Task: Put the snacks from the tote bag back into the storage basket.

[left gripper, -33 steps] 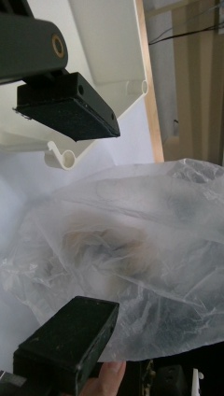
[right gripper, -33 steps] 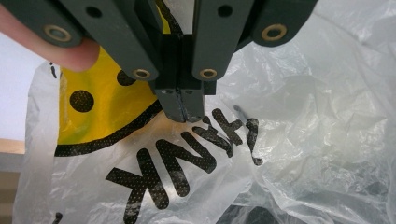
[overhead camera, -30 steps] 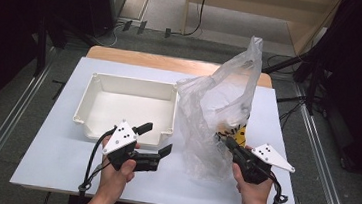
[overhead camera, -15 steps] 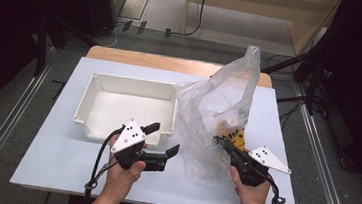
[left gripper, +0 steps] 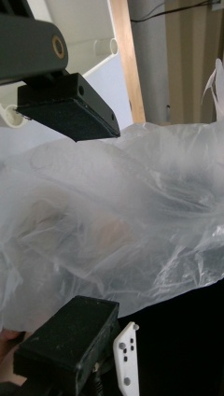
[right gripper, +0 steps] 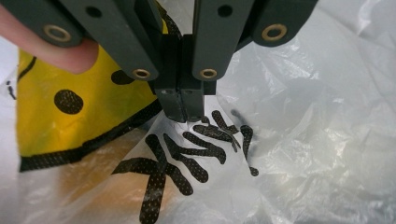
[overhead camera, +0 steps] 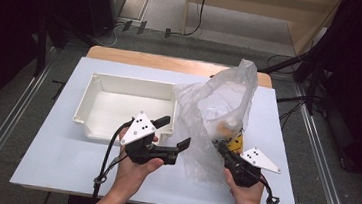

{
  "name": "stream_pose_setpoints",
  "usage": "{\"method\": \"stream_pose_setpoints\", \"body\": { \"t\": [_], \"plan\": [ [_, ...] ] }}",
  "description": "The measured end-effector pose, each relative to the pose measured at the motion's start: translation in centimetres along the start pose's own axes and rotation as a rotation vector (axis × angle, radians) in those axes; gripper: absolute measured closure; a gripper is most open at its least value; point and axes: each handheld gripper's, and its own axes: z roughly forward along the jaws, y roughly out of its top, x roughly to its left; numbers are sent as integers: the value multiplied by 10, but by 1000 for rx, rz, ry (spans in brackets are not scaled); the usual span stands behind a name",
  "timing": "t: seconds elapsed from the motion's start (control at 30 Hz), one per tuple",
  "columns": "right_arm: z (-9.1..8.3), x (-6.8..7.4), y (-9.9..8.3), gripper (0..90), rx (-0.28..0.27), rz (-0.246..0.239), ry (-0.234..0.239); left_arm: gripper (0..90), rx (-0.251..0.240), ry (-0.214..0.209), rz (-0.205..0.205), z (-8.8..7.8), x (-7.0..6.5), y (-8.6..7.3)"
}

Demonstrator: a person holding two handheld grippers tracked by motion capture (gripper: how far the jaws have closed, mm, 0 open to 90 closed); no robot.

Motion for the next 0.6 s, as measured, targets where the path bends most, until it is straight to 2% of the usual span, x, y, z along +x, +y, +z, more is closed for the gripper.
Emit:
{"method": "stream_pose_setpoints", "body": {
  "t": [0.1,0.23,0.4,0.43,0.5,0.53,0.6],
  "plan": [
    [3,2,-3,900,12,-15,4,143,6,4,4,5,-2,0],
    [7,2,-7,900,36,0,7,143,29,19,14,13,-5,-1],
    [8,2,-10,900,47,-10,3,143,42,26,-23,22,-8,0],
    [8,2,-10,900,48,-12,2,150,49,38,-24,25,-8,0],
    [8,2,-11,900,49,-22,-9,313,45,78,-26,27,-9,-1],
    [8,2,-11,900,47,-23,-15,487,40,78,-40,28,-7,-2],
    [7,3,-11,899,43,-14,-12,659,37,55,-66,30,-3,-3]
  ]
}}
